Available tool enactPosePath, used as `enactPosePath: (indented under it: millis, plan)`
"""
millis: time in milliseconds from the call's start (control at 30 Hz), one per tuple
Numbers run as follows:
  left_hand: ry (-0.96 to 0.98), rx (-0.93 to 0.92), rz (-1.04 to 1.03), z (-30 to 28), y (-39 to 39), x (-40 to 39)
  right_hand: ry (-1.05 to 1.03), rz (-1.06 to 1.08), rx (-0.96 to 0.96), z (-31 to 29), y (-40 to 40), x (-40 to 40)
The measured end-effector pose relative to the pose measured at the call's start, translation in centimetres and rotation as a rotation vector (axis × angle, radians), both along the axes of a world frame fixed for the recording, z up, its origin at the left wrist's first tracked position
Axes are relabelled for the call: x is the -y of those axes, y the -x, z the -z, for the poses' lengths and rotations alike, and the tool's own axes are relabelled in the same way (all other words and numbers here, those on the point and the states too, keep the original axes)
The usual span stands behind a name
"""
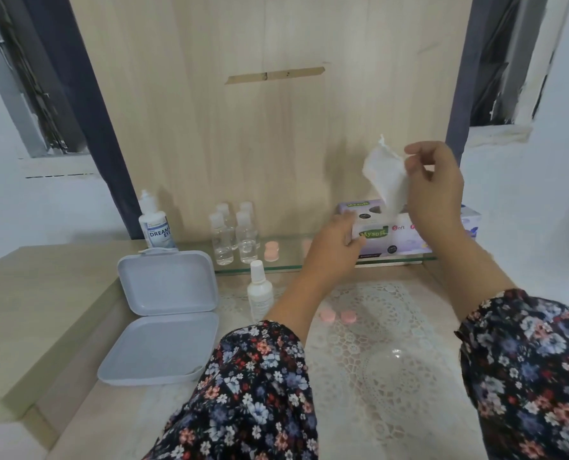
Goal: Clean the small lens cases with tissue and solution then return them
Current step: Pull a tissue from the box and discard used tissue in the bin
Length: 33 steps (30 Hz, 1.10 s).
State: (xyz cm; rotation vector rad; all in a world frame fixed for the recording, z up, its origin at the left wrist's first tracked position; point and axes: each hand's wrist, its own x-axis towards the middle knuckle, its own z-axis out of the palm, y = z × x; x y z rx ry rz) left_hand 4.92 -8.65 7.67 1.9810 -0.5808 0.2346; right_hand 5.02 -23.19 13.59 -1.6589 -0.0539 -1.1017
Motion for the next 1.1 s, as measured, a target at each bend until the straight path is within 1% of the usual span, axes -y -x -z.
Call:
enactPosePath:
  millis: [67,133,267,300,400,467,567,733,800,867,933,1033,1100]
  plan:
    - [0.208,-0.056,0.081,-0.2,2.0,-1.1,-0.031,-0.048,0.014,0.8,1.4,-1.1]
    - [0.354,-0.148,0.129,0.2,4.1,-2.3,-0.058,-0.068,-0.011,2.3,2.8,-2.4]
    - [0.456,-0.196,0.131,3.7,6.2,-4.7,-0.118,-0.107,-0.109,7.1,5.1,-5.0]
    - [0.458,-0.194,0.115,4.6,6.4,-5.3,-0.128,-0.124,-0.133,8.4,5.7,-5.7]
    - [0.343,-0.178,0.065,7.0,7.6,-6.5,-0.214,-0.197,-0.226,11.8,7.2,-7.9]
    - [0.328,-0.195,0.038,8.5,8.1,-7.1,-0.264,-0.255,-0.294,13.4,7.9,-9.1]
    - [0.278,-0.126,-0.131,10.0,8.2,-8.2,-0.253,-0.348,-0.339,14.8,8.5,-10.0]
    - [0.205,0.204,-0.586,10.9,7.8,-10.1,-0.036,-0.254,-0.402,16.2,9.0,-8.9]
    - [0.136,0.292,-0.650,11.3,7.6,-10.4,0.177,-0.203,-0.467,16.8,9.0,-8.2]
    - [0.037,0.374,-0.654,11.6,7.4,-10.2,0.414,-0.147,-0.559,17.4,8.8,-8.1]
    - [-0.078,0.461,-0.600,11.8,7.1,-9.7,0.563,-0.093,-0.660,17.6,8.4,-8.3]
    - [-0.260,0.547,-0.491,12.4,6.8,-9.2,0.690,-0.056,-0.696,18.0,7.9,-8.6]
    - [-0.332,0.528,-0.441,12.7,6.8,-9.0,0.709,-0.053,-0.685,18.2,7.8,-8.5]
